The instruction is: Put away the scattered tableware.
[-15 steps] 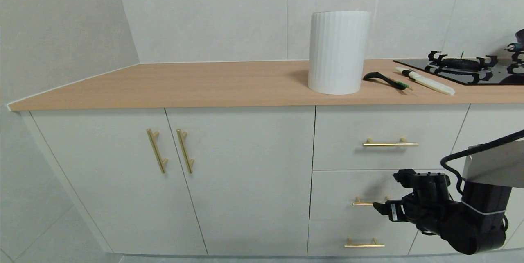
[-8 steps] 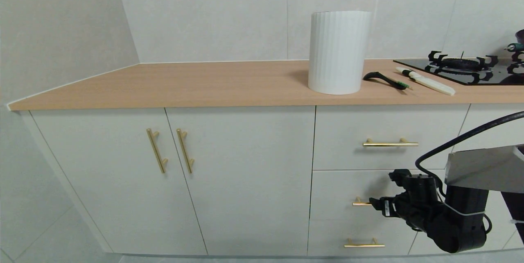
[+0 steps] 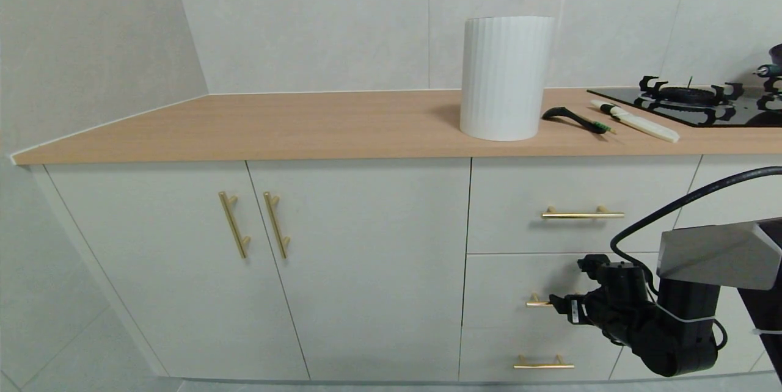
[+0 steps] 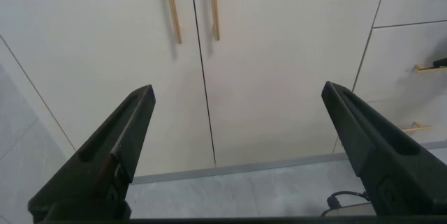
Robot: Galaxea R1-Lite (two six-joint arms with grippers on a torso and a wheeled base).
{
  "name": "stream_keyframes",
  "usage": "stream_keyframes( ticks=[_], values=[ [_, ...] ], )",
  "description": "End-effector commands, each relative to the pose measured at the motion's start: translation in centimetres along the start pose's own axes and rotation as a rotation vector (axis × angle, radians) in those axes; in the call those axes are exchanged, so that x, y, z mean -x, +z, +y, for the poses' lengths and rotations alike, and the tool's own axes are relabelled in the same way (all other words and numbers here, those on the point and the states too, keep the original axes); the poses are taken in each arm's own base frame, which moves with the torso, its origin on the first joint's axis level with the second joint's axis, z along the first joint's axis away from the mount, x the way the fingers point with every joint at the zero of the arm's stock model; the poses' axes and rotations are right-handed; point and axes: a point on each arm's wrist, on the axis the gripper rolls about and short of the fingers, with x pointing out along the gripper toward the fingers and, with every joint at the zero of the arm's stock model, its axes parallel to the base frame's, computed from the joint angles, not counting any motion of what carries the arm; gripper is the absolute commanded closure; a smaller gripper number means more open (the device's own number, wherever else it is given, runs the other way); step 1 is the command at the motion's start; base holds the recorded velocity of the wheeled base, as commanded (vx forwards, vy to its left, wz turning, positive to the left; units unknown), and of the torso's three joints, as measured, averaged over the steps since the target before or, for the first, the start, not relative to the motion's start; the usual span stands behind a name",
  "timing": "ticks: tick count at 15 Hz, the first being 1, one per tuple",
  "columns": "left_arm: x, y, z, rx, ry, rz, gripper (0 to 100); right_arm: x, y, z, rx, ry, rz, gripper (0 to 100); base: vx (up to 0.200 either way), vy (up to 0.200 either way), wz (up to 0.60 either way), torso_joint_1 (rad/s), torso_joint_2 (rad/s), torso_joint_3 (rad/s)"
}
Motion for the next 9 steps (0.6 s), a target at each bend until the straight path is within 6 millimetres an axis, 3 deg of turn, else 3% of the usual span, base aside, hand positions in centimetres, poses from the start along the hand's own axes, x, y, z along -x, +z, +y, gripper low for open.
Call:
stream_keyframes(
  ticks=[1, 9],
  values=[
    [0.00, 0.01, 0.00, 0.000, -0.001, -0.001, 0, 0.02, -0.02, 0.00, 0.001, 0.000, 0.003, 0, 0.000, 0.000, 0.00, 0.000, 0.00, 0.000],
    [0.00, 0.01, 0.00, 0.000, -0.001, -0.001, 0, 0.67, -0.44, -0.10, 0.007, -0.004, 0.046, 0, 0.000, 0.000, 0.00, 0.000, 0.00, 0.000]
  ],
)
